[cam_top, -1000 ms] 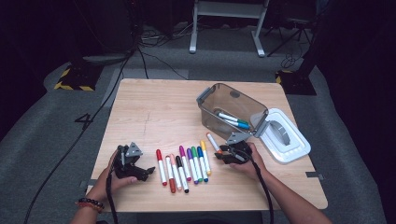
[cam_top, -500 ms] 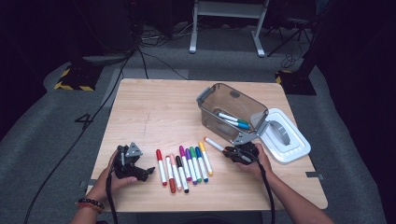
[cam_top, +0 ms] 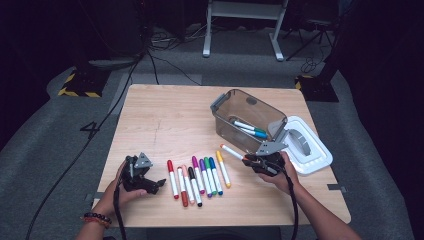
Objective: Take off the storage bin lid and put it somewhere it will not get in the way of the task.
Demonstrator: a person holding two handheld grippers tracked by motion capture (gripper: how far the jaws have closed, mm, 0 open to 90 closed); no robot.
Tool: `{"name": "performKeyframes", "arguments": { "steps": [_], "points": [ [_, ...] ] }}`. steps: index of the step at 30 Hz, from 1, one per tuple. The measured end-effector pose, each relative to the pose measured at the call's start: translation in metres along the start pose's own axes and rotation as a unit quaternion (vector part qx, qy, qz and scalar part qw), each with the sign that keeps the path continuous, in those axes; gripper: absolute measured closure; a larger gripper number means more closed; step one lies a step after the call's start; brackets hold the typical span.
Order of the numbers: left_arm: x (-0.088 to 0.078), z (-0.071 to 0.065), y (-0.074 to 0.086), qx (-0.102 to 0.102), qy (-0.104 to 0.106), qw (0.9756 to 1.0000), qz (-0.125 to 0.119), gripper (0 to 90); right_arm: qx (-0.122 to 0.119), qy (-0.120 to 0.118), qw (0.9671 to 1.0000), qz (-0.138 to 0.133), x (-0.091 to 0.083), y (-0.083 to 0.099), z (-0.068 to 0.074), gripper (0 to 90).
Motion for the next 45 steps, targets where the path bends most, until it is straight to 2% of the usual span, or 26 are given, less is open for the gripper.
{"name": "performKeyframes", "arguments": {
  "steps": [5,8,10,14,19,20,21,22,23,24,25,27,34,40,43,45],
  "points": [
    [0.0,0.0,0.0,0.0,0.0,1.0,0.0,0.5,-0.026,-0.017,0.9992,-0.026,-0.019,-0.018,0.006,75.4],
    [0.0,0.0,0.0,0.0,0.0,1.0,0.001,0.5,-0.029,-0.023,0.9987,-0.035,-0.026,-0.024,0.007,75.4],
    [0.0,0.0,0.0,0.0,0.0,1.0,0.0,0.5,-0.032,-0.027,0.9977,-0.053,-0.039,-0.035,0.005,75.4],
    [0.0,0.0,0.0,0.0,0.0,1.0,0.001,0.4,-0.035,-0.023,0.9967,-0.07,-0.052,-0.046,0.001,75.4],
    [0.0,0.0,0.0,0.0,0.0,1.0,0.001,0.4,-0.036,-0.006,0.9956,-0.086,-0.071,-0.062,-0.017,75.4],
    [0.0,0.0,0.0,0.0,0.001,1.0,0.001,0.4,-0.039,0.003,0.9952,-0.09,-0.078,-0.07,-0.026,75.4],
    [0.0,0.0,0.0,0.0,0.001,1.0,0.001,0.4,-0.039,0.003,0.9952,-0.09,-0.078,-0.07,-0.026,75.4],
    [0.0,0.0,0.0,0.0,0.0,1.0,0.001,0.5,-0.037,0.005,0.9947,-0.095,-0.085,-0.079,-0.033,75.4],
    [0.0,0.0,0.0,0.0,0.0,1.0,0.001,0.4,-0.037,0.005,0.9947,-0.095,-0.085,-0.079,-0.033,75.4],
    [0.0,0.0,0.0,0.0,0.0,1.0,0.0,0.4,-0.043,0.016,0.9945,-0.095,-0.09,-0.085,-0.042,75.4],
    [0.0,0.0,0.0,0.0,0.0,1.0,0.0,0.4,-0.043,0.016,0.9945,-0.095,-0.09,-0.085,-0.042,75.4],
    [0.0,0.0,0.0,0.0,0.0,1.0,0.001,0.5,-0.042,0.023,0.9946,-0.093,-0.093,-0.092,-0.054,75.4],
    [0.0,0.0,0.0,0.0,0.0,1.0,0.0,0.4,-0.034,0.028,0.9964,-0.072,-0.082,-0.097,-0.071,75.4],
    [0.0,0.0,0.0,0.0,0.001,1.0,0.001,0.4,-0.034,0.022,0.9985,-0.037,-0.056,-0.094,-0.079,75.4],
    [0.0,0.0,0.0,0.0,0.001,1.0,0.001,0.4,-0.037,0.022,0.9987,-0.027,-0.048,-0.093,-0.082,75.4],
    [0.0,0.0,0.0,0.0,0.001,1.0,0.001,0.4,-0.036,0.023,0.999,-0.011,-0.039,-0.091,-0.085,75.4]
  ]
}}
Point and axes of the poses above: each handheld gripper's, and its own axes: x roughly forward along the jaws, y roughly out of its underside, z roughly to its left, the point moved 10 cm from there along x, roughly forward along the jaws, and after that the axes turned 7 degrees about y, right-handed, at the moved point
